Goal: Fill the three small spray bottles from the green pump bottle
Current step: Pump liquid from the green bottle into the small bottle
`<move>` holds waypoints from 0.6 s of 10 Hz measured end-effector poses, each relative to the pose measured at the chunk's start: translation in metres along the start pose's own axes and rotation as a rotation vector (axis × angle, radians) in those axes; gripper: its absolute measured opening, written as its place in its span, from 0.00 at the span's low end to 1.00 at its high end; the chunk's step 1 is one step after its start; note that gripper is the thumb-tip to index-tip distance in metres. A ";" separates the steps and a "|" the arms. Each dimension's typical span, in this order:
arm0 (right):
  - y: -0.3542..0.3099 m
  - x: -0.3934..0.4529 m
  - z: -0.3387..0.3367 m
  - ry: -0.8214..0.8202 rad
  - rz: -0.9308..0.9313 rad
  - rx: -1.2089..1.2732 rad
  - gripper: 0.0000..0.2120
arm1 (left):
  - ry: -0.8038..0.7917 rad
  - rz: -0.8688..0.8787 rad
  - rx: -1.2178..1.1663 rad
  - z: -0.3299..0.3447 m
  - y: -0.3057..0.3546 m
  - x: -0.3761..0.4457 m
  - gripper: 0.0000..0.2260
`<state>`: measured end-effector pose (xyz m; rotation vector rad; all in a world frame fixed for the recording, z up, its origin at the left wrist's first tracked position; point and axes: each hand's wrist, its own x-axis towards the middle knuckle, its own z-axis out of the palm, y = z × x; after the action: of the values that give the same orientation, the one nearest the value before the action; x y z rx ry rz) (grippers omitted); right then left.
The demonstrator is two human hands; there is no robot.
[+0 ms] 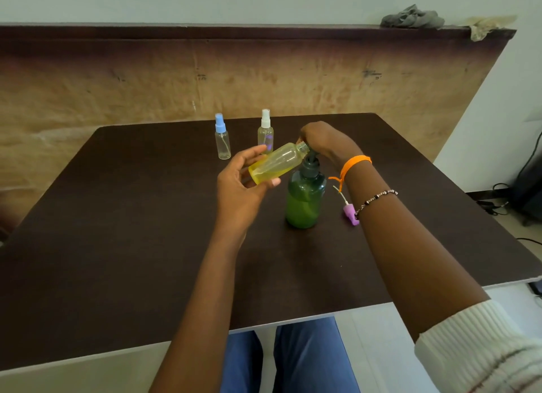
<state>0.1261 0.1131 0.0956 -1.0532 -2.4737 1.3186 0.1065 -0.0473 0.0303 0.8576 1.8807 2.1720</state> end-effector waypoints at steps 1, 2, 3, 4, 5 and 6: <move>0.005 0.001 0.003 0.031 0.009 -0.161 0.15 | -0.001 -0.010 0.002 0.002 -0.002 -0.002 0.26; 0.007 0.005 0.002 0.044 -0.005 -0.226 0.16 | 0.003 -0.020 -0.005 0.002 -0.003 -0.003 0.26; 0.001 0.001 0.001 0.039 -0.004 -0.137 0.19 | -0.001 -0.018 -0.002 0.000 -0.001 -0.004 0.25; -0.004 0.002 -0.005 0.068 -0.010 -0.173 0.18 | -0.017 -0.022 -0.007 0.000 0.001 -0.003 0.25; -0.003 -0.001 -0.002 0.067 -0.020 -0.110 0.18 | -0.014 -0.019 -0.003 0.001 0.000 -0.003 0.24; 0.005 0.000 0.002 0.044 -0.018 -0.099 0.19 | -0.009 -0.021 0.005 0.002 -0.005 -0.003 0.24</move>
<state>0.1280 0.1142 0.0905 -1.0659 -2.5332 1.1662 0.1085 -0.0463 0.0248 0.8432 1.8826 2.1483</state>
